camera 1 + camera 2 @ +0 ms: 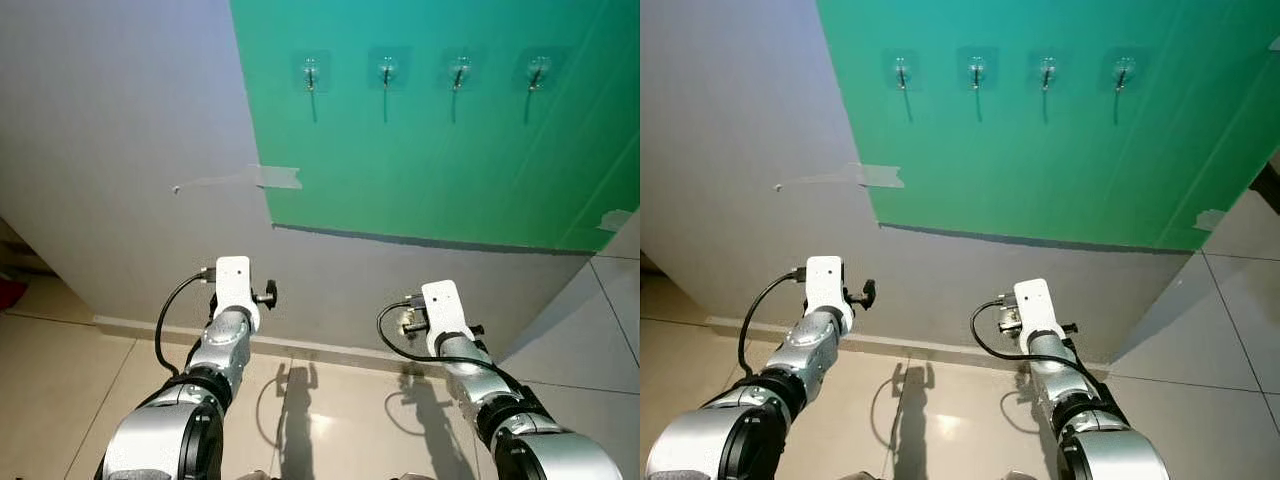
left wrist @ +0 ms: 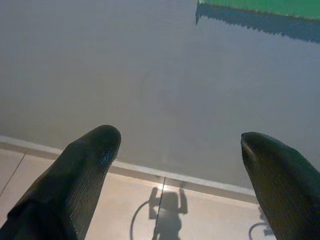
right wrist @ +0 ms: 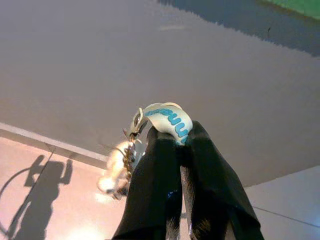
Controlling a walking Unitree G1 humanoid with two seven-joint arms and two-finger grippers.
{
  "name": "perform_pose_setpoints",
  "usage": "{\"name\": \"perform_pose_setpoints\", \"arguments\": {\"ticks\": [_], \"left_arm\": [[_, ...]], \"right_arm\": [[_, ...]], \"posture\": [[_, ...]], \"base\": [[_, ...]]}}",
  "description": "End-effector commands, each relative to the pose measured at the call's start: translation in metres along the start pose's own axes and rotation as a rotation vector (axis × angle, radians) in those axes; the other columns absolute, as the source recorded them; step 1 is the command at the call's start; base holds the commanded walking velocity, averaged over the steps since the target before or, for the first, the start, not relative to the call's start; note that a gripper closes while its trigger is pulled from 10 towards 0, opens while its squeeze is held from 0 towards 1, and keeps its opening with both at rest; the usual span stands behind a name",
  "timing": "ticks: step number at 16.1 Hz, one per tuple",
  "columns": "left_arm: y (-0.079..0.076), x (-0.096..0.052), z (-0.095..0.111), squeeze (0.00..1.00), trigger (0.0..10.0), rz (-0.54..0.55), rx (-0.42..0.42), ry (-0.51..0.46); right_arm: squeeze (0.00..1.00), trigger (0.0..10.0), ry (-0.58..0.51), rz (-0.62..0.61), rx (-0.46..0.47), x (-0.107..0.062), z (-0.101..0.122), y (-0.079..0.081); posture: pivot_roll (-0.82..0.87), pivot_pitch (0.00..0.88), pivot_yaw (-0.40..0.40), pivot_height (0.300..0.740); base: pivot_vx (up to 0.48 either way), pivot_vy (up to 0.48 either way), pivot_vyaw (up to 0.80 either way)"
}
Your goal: Hang keys on a hook
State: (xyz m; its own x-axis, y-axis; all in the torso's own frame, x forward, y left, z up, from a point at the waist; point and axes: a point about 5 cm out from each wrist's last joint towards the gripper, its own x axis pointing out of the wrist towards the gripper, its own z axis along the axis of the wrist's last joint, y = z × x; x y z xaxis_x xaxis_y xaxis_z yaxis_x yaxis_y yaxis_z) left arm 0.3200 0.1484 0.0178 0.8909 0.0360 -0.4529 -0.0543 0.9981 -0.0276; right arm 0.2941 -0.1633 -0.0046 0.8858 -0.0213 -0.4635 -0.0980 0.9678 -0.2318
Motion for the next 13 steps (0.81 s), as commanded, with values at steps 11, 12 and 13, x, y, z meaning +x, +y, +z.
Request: {"name": "perform_pose_setpoints", "arguments": {"ticks": [11, 12, 13], "left_arm": [[0.007, -0.009, -0.021, 0.0, 10.0, -0.014, -0.048, -0.015], [0.007, -0.011, -0.027, 0.0, 10.0, -0.015, -0.048, -0.01], [0.01, -0.013, -0.028, 0.0, 10.0, -0.015, -0.068, -0.028]], "right_arm": [[0.0, 10.0, -0.064, 0.026, 0.011, -0.001, 0.004, 0.003], [0.0, 10.0, -0.059, 0.028, 0.008, -0.004, -0.001, 0.002], [0.0, 10.0, -0.075, 0.036, -0.003, -0.006, -0.004, 0.001]], "posture": [[-0.12, 0.0, 0.04, 0.74], [-0.12, 0.0, 0.043, 0.74], [-0.12, 0.0, 0.044, 0.74]], "base": [[0.0, 0.0, 0.0], [0.0, 0.0, 0.0], [0.0, 0.0, 0.0]]}}
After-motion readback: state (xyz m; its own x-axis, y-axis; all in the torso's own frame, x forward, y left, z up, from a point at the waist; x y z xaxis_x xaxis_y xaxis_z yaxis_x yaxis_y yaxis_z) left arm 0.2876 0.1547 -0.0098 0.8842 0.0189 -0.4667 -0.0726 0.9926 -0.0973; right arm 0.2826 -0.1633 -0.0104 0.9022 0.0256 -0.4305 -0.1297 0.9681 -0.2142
